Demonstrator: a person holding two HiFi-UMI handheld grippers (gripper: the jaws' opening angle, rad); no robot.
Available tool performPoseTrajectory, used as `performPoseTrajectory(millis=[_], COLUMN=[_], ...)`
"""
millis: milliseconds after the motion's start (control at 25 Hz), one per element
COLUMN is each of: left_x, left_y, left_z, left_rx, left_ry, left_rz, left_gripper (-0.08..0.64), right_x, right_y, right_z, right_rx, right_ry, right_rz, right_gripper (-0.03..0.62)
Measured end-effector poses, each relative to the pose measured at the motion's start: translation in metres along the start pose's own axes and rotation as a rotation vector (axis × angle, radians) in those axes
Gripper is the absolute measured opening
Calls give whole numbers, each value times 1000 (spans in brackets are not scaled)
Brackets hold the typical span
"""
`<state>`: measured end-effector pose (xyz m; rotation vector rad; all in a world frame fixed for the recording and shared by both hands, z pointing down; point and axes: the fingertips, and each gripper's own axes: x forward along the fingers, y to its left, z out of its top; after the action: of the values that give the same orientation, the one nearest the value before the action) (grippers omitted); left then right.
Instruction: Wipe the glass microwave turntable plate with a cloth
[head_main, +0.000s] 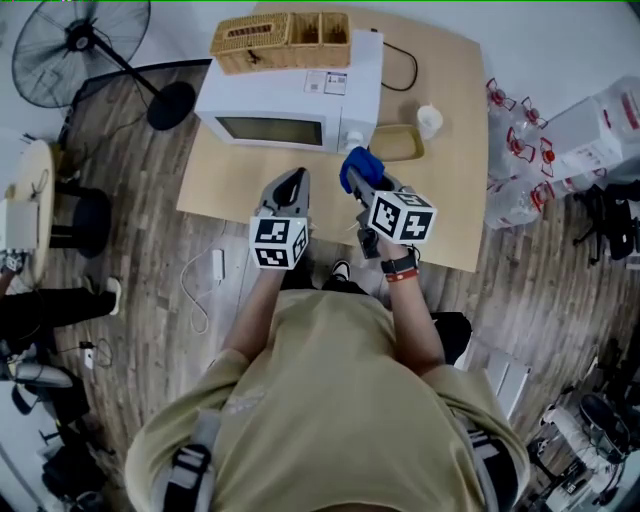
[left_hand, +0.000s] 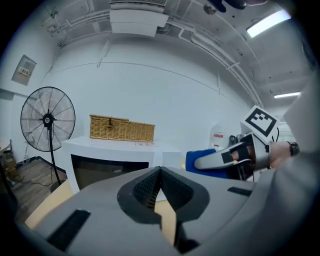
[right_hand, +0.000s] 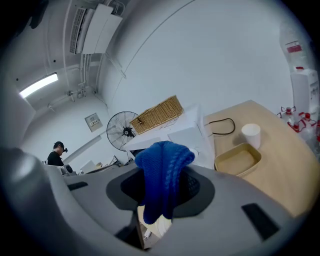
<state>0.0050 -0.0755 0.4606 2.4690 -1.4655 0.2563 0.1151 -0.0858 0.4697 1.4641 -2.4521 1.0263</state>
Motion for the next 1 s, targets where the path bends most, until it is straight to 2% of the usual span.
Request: performPoseTrajectory(millis=[160,400,640,1000], left_x=[21,49,65,76], left_y=[19,38,47,68], left_z=[-18,-25,-38,-48], left_rx=[24,22,5,-20], left_ry=[77,92,132,161], left_rz=[-11,-91,-136,-145], left_gripper=[17,17,17,17], right_x=[29,72,103,144], right_y=[-11,-19,-28,-45], right_z=[-6,-26,-51,-95], right_rx=[17,35,46,86], right_ry=[41,151,237,349], right_rz=[-26,-23,-47,-64], right_gripper=[133,137,137,137])
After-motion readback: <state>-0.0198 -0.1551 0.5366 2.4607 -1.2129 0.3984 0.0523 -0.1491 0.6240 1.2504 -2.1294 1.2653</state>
